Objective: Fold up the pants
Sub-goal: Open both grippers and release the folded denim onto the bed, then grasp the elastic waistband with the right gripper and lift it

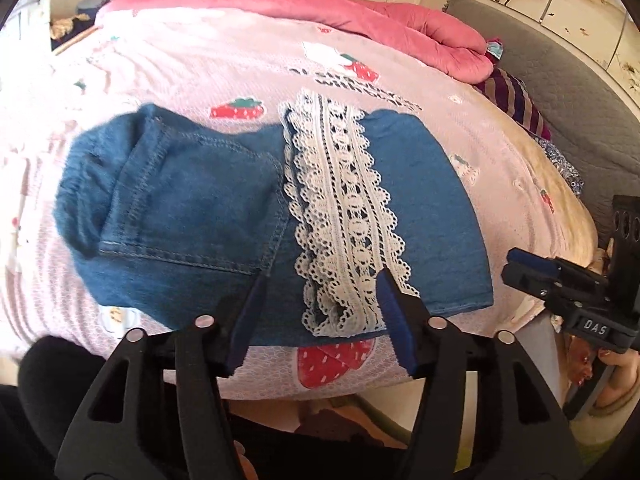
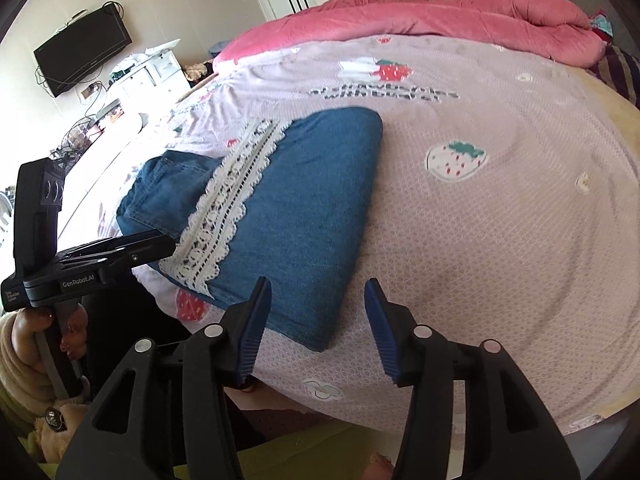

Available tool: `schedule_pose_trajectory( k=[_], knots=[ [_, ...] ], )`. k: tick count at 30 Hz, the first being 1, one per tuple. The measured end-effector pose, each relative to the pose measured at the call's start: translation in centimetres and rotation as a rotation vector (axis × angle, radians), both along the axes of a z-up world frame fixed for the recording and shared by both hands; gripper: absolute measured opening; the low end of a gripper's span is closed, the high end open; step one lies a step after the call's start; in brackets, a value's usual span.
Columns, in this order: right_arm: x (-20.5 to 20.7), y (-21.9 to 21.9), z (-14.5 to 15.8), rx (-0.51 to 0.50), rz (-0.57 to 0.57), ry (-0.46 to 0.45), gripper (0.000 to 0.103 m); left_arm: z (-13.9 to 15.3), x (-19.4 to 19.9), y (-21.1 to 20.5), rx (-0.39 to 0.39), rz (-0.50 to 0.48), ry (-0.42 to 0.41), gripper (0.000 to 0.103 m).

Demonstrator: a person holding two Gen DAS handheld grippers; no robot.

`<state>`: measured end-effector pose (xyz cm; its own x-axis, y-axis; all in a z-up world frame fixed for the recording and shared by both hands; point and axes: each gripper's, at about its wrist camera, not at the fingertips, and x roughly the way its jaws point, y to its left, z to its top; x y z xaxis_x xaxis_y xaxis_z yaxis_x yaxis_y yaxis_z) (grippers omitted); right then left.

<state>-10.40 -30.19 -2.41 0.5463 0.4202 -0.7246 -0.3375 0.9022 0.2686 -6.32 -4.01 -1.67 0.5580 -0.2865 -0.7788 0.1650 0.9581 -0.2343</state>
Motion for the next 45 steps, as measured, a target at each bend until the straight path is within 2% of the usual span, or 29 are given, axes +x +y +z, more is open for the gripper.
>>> schedule_pose_trajectory(
  k=[2, 4, 6, 10, 12, 17, 21, 30, 37, 41, 45],
  knots=[
    [0.0, 0.1, 0.5, 0.004, 0.0, -0.013, 0.05, 0.3, -0.2, 0.1, 0.005, 0.007, -0.01, 0.059],
    [0.0, 0.2, 0.9, 0.009, -0.001, -0.022, 0.058, 0.7, -0.4, 0.4, 0.007, 0.016, -0.021, 0.061],
    [0.1, 0.4, 1.1, 0.012, 0.001, -0.025, 0.061, 1.0, -0.6, 0.8, 0.009, 0.026, -0.03, 0.064],
    [0.2, 0.9, 1.6, 0.03, -0.002, -0.028, 0.075, 1.4, -0.9, 1.6, 0.005, 0.044, -0.043, 0.076],
    [0.4, 1.0, 1.8, 0.04, -0.006, -0.026, 0.08, 1.5, -1.0, 2.1, 0.0, 0.053, -0.047, 0.077],
    [0.9, 1.6, 2.4, 0.039, -0.003, -0.035, 0.085, 1.8, -1.2, 3.3, -0.012, 0.08, -0.054, 0.089],
    [1.5, 2.7, 3.3, 0.023, 0.023, -0.063, 0.09, 1.7, -1.2, 4.5, -0.019, 0.118, -0.05, 0.092],
    [4.2, 7.7, 4.5, -0.014, 0.137, -0.095, 0.092, 0.8, -0.9, 9.0, -0.05, 0.232, -0.021, 0.093],
    [7.1, 13.3, 5.3, -0.037, 0.278, -0.105, 0.094, -1.2, -0.5, 12.4, -0.117, 0.311, 0.03, 0.093],
    [9.1, 16.6, 5.5, -0.046, 0.366, -0.097, 0.094, -2.1, -0.2, 13.7, -0.167, 0.333, 0.05, 0.093],
    [11.3, 20.9, 4.8, -0.065, 0.474, -0.073, 0.095, -2.4, -0.1, 13.8, -0.172, 0.327, 0.041, 0.093]
  ],
)
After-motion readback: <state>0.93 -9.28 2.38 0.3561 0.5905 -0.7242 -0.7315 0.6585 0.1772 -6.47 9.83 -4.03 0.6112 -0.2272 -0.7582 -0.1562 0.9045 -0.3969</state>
